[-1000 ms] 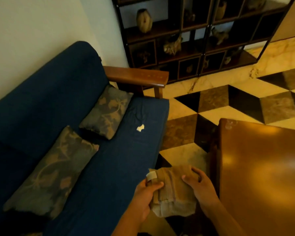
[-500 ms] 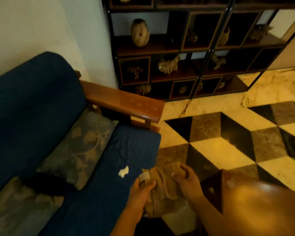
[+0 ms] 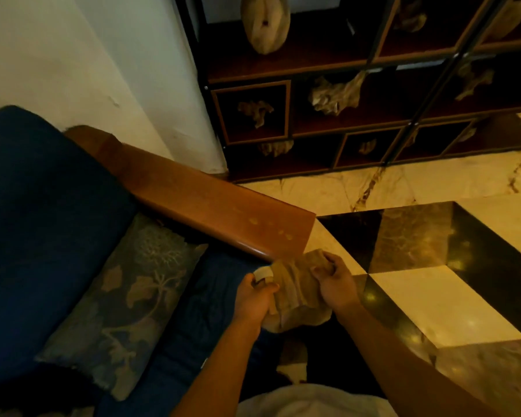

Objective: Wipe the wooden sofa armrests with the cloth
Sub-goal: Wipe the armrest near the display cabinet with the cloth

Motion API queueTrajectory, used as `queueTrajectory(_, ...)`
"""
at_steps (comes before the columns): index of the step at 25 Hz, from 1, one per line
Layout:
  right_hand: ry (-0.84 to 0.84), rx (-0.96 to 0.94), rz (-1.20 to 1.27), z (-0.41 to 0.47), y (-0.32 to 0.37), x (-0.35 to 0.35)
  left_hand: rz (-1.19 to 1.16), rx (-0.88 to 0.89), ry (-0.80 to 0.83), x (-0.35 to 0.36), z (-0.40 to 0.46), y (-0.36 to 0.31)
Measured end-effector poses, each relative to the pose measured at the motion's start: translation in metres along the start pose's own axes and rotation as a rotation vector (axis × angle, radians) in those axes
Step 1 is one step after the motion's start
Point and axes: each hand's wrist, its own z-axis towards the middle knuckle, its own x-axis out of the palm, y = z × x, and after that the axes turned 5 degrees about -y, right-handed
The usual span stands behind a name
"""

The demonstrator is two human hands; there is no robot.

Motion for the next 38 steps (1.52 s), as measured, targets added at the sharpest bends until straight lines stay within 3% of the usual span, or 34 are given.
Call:
queueTrajectory(6,-0.023,-0.177,-0.175,0.137,0.083,-0.015,-0.102,-0.055,-0.016,0.074,0.087,-0.076)
queueTrajectory(12,0.009,-0.329,-0.499,0.203,0.087,0.034,0.130,0.021,-0.058,0.081,0.135,-0.090)
queueTrajectory(15,0.085,-0.284,-0.759,0.204,0.071,0.073,0.350,0.149,0.007,0.053,0.149,-0.079)
queueTrajectory(19,0.121,-0.264,-0.930,0.220,0.069,0.104,0.598,0.332,-0.042,0.000,0.190,-0.083)
queueTrajectory(22,0.304,-0.173,-0.978,0.259,0.087,0.113,0.857,0.674,-0.042,-0.021,0.238,-0.107)
queueTrajectory(24,0.316,-0.027,-0.870,0.277,0.091,0.120,1.052,0.933,0.011,-0.014,0.274,-0.131)
queueTrajectory(25,0.293,-0.047,-0.866,0.275,0.091,0.125,1.128,1.007,0.091,-0.004,0.290,-0.144)
queueTrajectory(26,0.250,-0.127,-0.894,0.267,0.089,0.129,1.192,1.014,0.185,0.009,0.303,-0.157)
queueTrajectory(30,-0.027,-0.491,-0.926,0.190,0.040,0.118,1.470,0.761,0.519,0.052,0.325,-0.180)
queueTrajectory(33,-0.103,-0.424,-0.924,0.129,0.000,0.116,1.551,0.730,0.583,0.054,0.326,-0.171)
queueTrajectory(38,-0.177,-0.351,-0.918,0.077,-0.023,0.180,1.526,0.582,0.727,0.054,0.340,-0.189)
